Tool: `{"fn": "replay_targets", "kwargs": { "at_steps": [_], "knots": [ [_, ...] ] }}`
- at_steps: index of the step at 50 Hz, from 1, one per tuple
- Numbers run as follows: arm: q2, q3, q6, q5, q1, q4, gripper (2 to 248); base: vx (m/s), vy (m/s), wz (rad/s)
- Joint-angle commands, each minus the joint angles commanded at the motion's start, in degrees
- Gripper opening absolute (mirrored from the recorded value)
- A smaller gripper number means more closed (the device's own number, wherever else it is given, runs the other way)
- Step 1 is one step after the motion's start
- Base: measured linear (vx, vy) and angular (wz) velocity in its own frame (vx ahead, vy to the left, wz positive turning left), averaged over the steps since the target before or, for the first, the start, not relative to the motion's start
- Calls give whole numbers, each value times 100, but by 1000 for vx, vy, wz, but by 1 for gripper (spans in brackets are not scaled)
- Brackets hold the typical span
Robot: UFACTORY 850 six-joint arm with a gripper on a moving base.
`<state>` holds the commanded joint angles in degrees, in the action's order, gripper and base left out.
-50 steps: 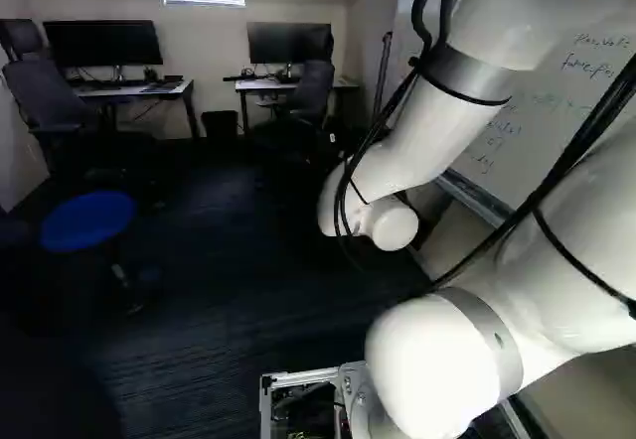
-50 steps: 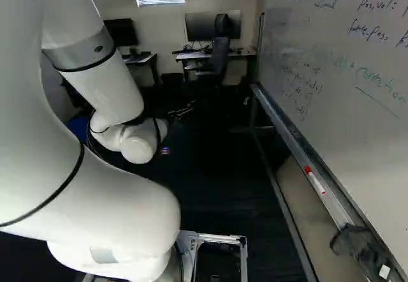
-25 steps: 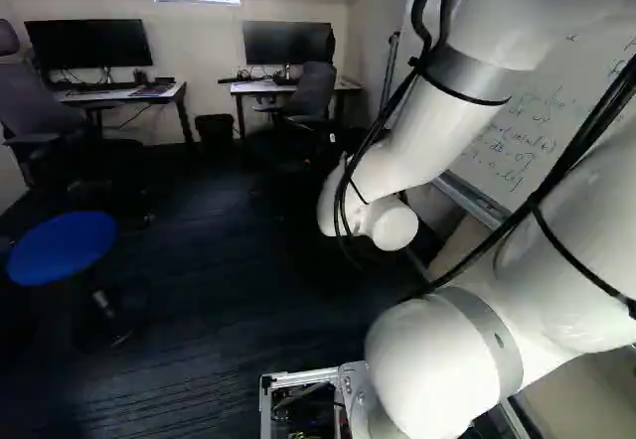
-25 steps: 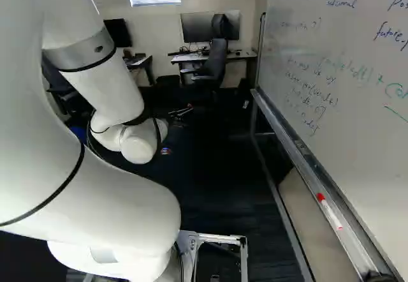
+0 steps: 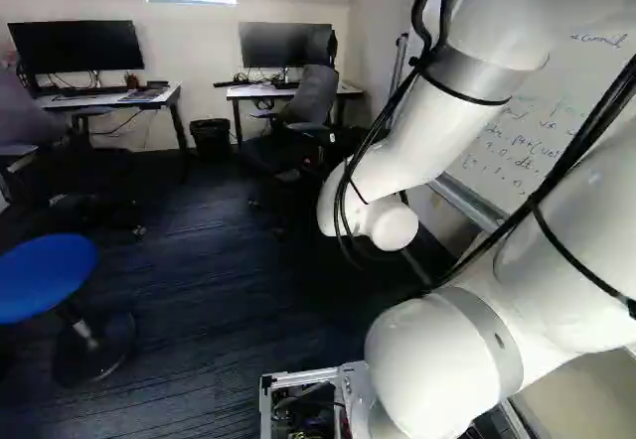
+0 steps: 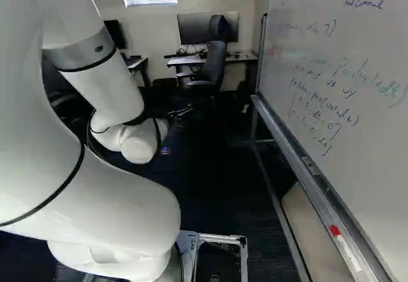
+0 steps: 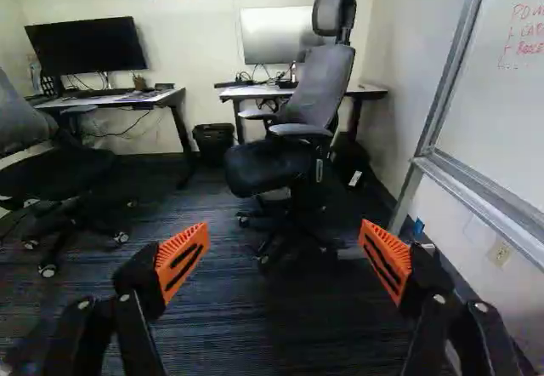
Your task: Open the door and move inside
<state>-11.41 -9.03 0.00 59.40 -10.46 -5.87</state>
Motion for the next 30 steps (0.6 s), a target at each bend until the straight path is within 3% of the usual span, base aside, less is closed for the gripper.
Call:
{"fn": "replay_targets", "kwargs": {
  "at_steps": [11, 30],
  "knots": [
    [0, 0, 0, 0, 0, 0, 247, 128, 1, -8],
    [0, 0, 0, 0, 0, 0, 247, -2, -1, -1]
  ]
}}
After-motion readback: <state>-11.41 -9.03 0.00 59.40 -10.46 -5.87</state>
